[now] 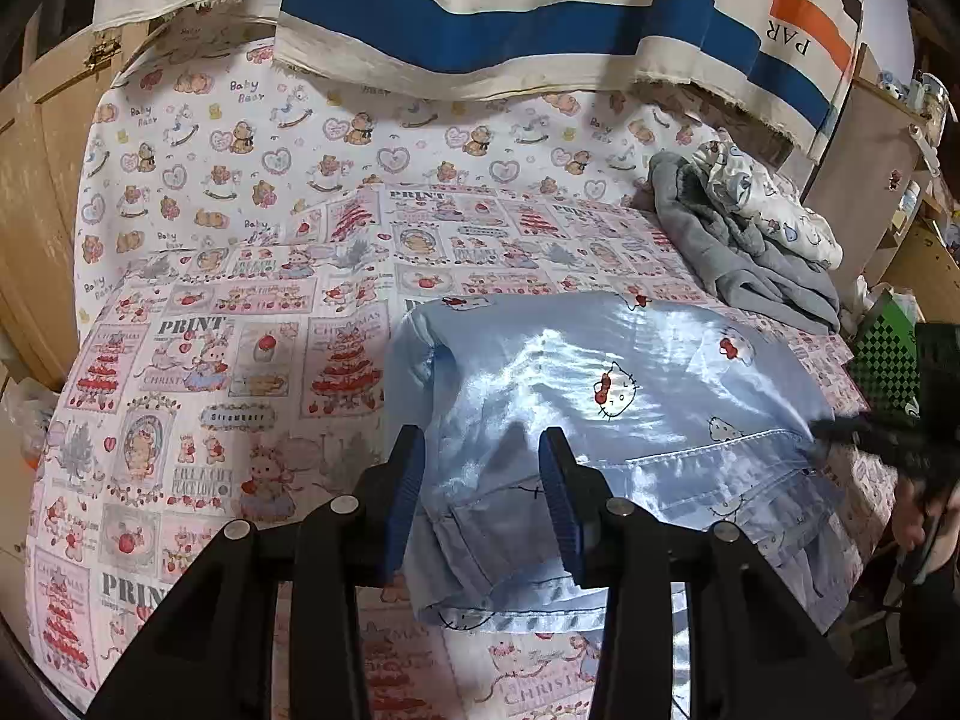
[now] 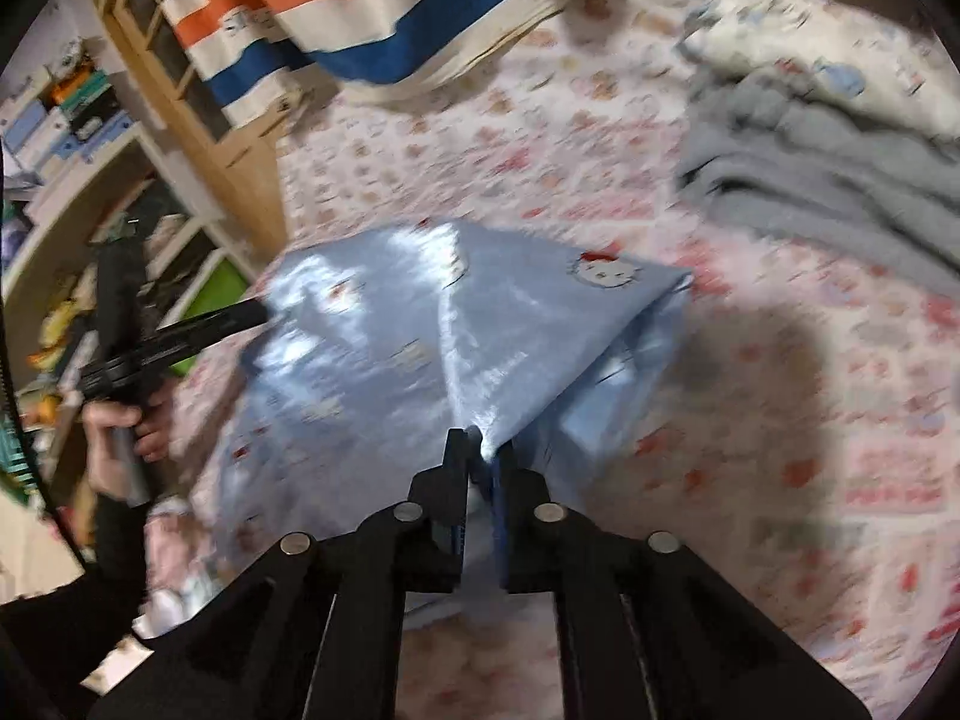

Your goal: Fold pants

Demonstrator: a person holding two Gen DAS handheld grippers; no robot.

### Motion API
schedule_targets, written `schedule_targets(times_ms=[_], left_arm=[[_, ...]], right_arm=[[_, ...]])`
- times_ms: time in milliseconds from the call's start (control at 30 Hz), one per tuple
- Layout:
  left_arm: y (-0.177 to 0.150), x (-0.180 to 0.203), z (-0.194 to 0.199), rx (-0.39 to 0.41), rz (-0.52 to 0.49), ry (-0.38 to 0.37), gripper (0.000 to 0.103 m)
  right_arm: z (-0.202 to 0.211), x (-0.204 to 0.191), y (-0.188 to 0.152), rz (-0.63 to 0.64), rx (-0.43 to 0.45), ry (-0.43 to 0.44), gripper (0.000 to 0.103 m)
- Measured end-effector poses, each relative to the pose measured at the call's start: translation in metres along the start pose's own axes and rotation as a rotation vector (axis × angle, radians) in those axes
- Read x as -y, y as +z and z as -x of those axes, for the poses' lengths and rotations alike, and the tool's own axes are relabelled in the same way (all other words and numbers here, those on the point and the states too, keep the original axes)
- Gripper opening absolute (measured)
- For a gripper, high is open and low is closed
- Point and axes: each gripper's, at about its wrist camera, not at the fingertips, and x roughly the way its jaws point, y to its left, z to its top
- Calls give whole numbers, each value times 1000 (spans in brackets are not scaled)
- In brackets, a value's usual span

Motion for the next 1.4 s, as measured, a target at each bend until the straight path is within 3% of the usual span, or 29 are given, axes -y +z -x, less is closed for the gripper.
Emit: schedule_targets(times_ms=[167, 267, 367, 433, 500, 533, 667, 867, 1133, 1267, 1400], left_arm=[[3, 1, -1, 2, 0, -3, 38], [4, 3, -3, -1, -14, 9, 38], [6, 3, -6, -8, -16, 11, 38], [8, 2, -9, -14, -13, 9, 38], [9, 2, -11, -17, -9, 8, 38], [10, 2, -12, -18, -7, 7, 38], [16, 3, -15, -12, -6, 9, 38], [26, 1, -20, -4, 13, 18, 38], [33, 0, -27, -10, 37, 11, 38], [31, 0, -27, -28, 46, -20, 38], [24, 8, -24, -89, 40, -129, 38]], right_arm=[[-11, 28, 22, -33, 12, -39, 15], [-23, 40, 30, -62, -30, -1, 15], [-30, 50, 34, -96, -33, 42, 28], [-34, 55, 36, -117, -30, 81, 30], [-37, 54, 38, -112, -25, 141, 25], [-38, 51, 40, -95, -19, 147, 12], [-44, 44, 45, -56, -15, 108, 3], [-32, 30, 76, 54, 96, -44, 2], [-61, 31, 116, 103, 95, -150, 2], [-78, 45, 115, 56, 33, -107, 2], [-66, 45, 98, 30, -4, -36, 7]])
